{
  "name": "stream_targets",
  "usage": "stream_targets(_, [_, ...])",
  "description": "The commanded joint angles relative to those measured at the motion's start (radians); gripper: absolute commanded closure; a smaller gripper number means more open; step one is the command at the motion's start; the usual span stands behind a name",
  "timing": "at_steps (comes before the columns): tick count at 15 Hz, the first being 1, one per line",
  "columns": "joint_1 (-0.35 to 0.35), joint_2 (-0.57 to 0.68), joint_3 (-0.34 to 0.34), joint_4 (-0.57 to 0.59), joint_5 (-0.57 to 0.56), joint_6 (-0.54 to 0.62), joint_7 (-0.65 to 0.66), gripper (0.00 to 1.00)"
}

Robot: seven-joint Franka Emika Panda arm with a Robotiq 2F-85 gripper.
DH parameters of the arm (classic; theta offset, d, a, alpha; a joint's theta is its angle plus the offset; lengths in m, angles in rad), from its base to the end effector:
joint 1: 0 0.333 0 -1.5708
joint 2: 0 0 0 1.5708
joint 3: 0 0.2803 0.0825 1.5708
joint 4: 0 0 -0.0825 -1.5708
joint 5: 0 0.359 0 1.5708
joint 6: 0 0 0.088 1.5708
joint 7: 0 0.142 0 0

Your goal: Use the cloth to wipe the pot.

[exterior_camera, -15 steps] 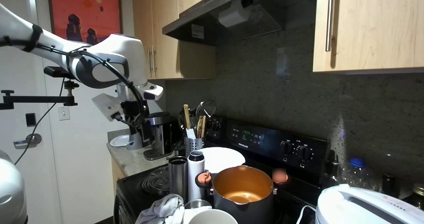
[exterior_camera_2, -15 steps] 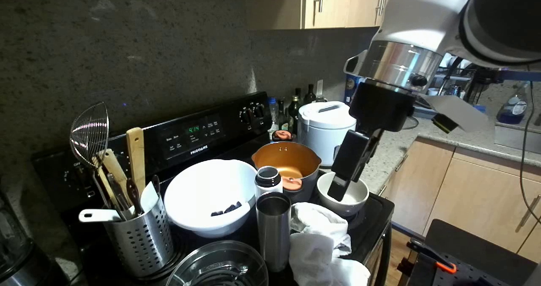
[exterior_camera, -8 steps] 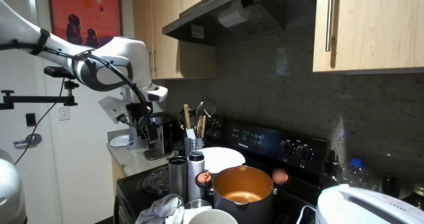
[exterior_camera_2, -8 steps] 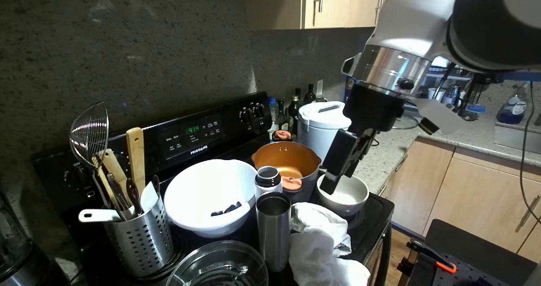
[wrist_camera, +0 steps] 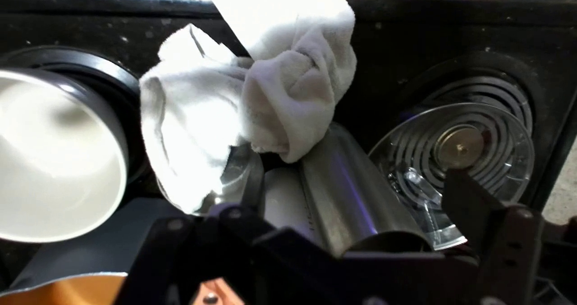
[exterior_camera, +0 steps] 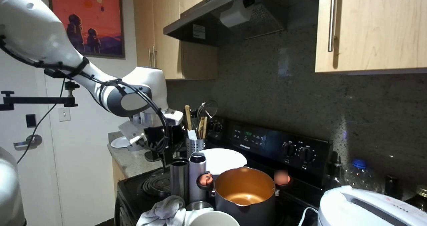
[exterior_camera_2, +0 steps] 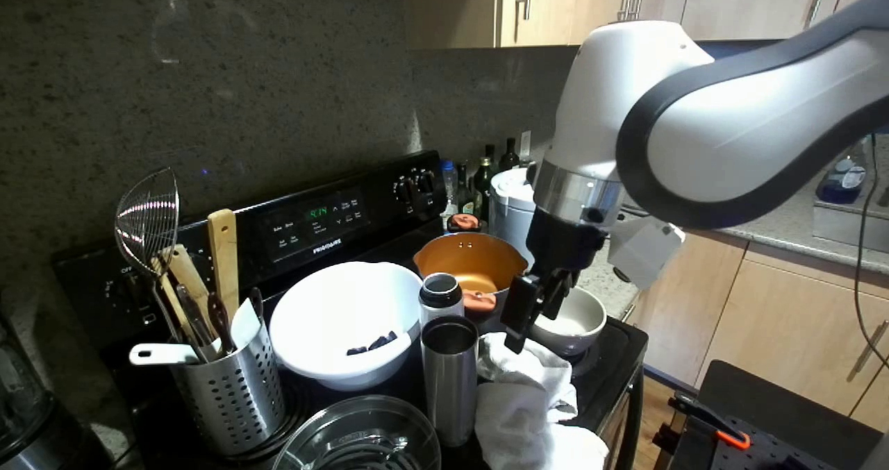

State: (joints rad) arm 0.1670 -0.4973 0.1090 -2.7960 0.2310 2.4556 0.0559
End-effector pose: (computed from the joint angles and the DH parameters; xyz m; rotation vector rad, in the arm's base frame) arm 0.3573 0.1003 0.3142 -3.0021 -0.0654 -0.2087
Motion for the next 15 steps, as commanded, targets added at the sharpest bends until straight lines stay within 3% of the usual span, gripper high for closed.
stream_targets(1, [-0.012,0.136,0.016,0.000,-0.028,0.088,0.033,0.00])
stream_targets(12, [-0.034,0.523,0.005,0.001,-0.074,0.451,0.044,0.00])
stream_targets(15, [-0.041,0.619,-0.022,0.001,-0.198,0.560,0.117,0.00])
